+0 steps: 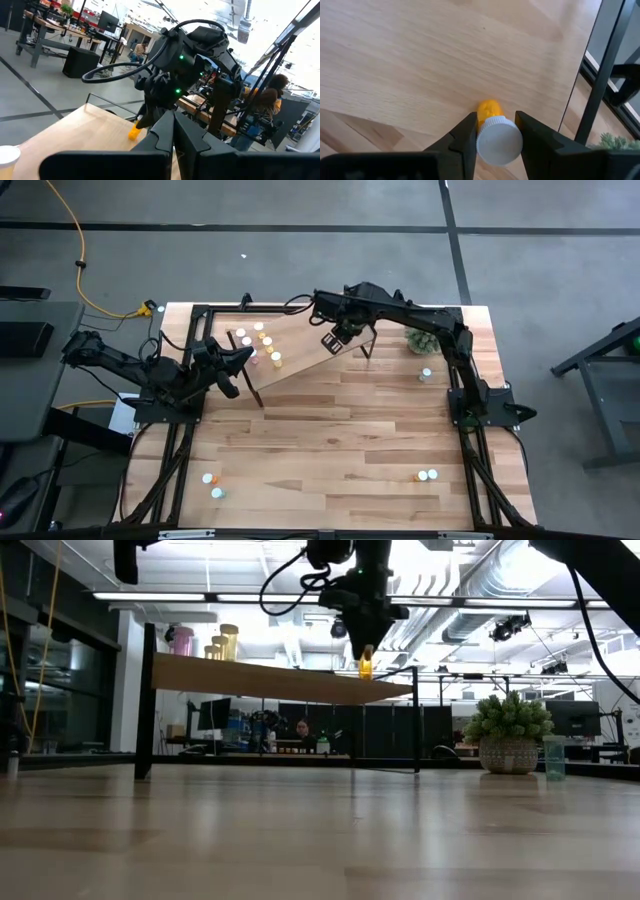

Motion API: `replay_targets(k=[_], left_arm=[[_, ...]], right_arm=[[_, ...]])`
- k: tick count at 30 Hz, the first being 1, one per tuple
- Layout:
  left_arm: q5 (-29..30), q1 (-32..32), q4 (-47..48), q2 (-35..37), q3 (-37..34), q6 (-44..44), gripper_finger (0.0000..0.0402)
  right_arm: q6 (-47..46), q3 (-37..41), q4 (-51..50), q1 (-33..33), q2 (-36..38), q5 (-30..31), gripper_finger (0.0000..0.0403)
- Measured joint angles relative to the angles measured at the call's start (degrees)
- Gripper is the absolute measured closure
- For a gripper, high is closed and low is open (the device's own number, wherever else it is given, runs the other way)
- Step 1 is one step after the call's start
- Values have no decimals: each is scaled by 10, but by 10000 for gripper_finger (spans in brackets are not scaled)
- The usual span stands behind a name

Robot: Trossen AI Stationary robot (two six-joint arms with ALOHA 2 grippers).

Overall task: Pick and place medicine bottles onto shelf by color
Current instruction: Put the top right orange pill bottle on the shelf

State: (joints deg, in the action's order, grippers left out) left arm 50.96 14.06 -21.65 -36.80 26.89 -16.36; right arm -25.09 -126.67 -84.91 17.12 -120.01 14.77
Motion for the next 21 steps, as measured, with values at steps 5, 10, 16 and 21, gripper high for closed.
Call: replay_targets(k=[5, 10, 16, 21], left_arm=[[0, 0, 0, 0, 0, 0, 401], [-4, 0, 11, 0, 0, 0, 401], [-19, 0, 11, 0, 0, 0, 401], [-19, 0, 14, 0, 0, 0, 401]], right_arm=[[11, 0, 11, 1, 0, -2, 271], [12, 0, 21, 1, 0, -15, 229], [35, 1, 33, 1, 2, -13, 177], [85, 1, 56, 1, 15, -12, 165]])
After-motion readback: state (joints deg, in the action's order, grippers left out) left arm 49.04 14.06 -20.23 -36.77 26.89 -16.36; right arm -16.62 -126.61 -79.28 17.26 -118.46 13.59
